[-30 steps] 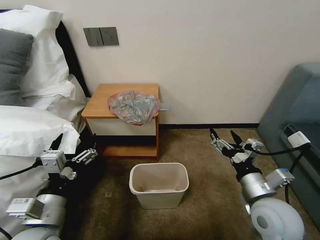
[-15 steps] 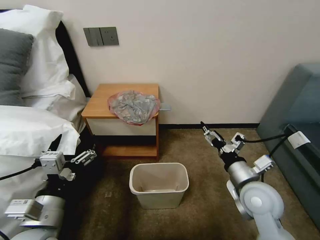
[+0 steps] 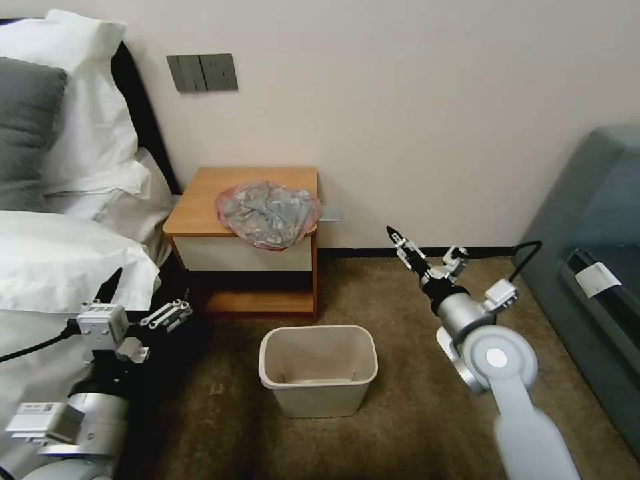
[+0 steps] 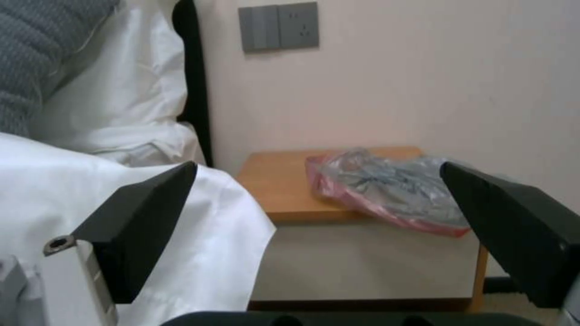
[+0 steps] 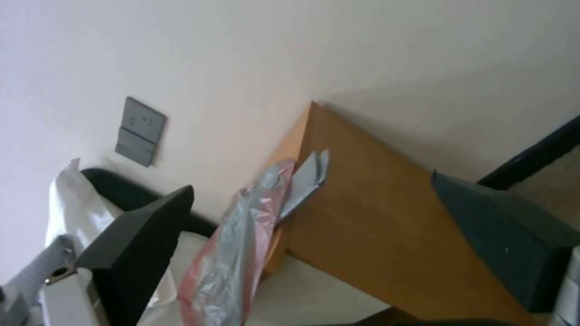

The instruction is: Pick up the garbage bag from the table and place it over the trash can.

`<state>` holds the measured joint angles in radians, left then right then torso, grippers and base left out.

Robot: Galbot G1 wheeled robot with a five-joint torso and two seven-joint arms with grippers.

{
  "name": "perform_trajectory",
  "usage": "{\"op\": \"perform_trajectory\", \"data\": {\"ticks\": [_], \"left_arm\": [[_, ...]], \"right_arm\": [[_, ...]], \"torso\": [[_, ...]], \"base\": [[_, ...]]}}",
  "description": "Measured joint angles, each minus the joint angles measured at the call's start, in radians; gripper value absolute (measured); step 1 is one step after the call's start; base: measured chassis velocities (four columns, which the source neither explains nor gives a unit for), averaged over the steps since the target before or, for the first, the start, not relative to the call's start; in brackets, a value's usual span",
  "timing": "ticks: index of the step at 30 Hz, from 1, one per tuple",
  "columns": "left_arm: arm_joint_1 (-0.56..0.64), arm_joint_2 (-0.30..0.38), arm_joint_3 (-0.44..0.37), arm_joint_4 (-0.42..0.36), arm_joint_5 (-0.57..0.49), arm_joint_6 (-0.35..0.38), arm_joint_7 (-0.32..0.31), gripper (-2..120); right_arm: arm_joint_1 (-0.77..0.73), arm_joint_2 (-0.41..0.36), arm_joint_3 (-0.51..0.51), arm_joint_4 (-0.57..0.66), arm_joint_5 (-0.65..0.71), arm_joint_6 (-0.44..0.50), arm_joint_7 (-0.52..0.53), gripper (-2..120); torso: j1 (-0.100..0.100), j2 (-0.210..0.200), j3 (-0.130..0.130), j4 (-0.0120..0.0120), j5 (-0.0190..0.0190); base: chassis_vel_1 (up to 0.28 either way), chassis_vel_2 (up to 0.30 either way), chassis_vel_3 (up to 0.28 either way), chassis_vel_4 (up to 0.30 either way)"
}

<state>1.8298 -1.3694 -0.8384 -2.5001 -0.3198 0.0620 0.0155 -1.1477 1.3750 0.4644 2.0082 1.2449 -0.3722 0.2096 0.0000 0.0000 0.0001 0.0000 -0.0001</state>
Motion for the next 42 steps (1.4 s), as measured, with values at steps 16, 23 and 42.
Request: {"op": "perform_trajectory", "data": {"ticks": [16, 23, 42], "left_arm": [[0.004, 0.006, -0.006, 0.000, -0.022, -0.024, 0.016, 100], [0.012, 0.010, -0.013, 0.000, -0.024, -0.036, 0.019, 100], [0.033, 0.017, -0.010, 0.000, -0.020, -0.051, 0.036, 100]], "right_arm": [[0.096, 0.012, -0.027, -0.123, 0.198, -0.034, -0.058, 100], [0.179, 0.023, -0.056, -0.264, 0.267, -0.055, -0.074, 100], [0.413, 0.117, -0.078, -0.651, 0.256, -0.062, -0.174, 100]], "torso": [[0.000, 0.000, 0.000, 0.0000, 0.0000], [0.000, 0.000, 0.000, 0.0000, 0.0000], [0.000, 0.000, 0.000, 0.0000, 0.0000]], "base": [[0.000, 0.000, 0.000, 0.000], [0.000, 0.000, 0.000, 0.000], [0.000, 0.000, 0.000, 0.000]]}}
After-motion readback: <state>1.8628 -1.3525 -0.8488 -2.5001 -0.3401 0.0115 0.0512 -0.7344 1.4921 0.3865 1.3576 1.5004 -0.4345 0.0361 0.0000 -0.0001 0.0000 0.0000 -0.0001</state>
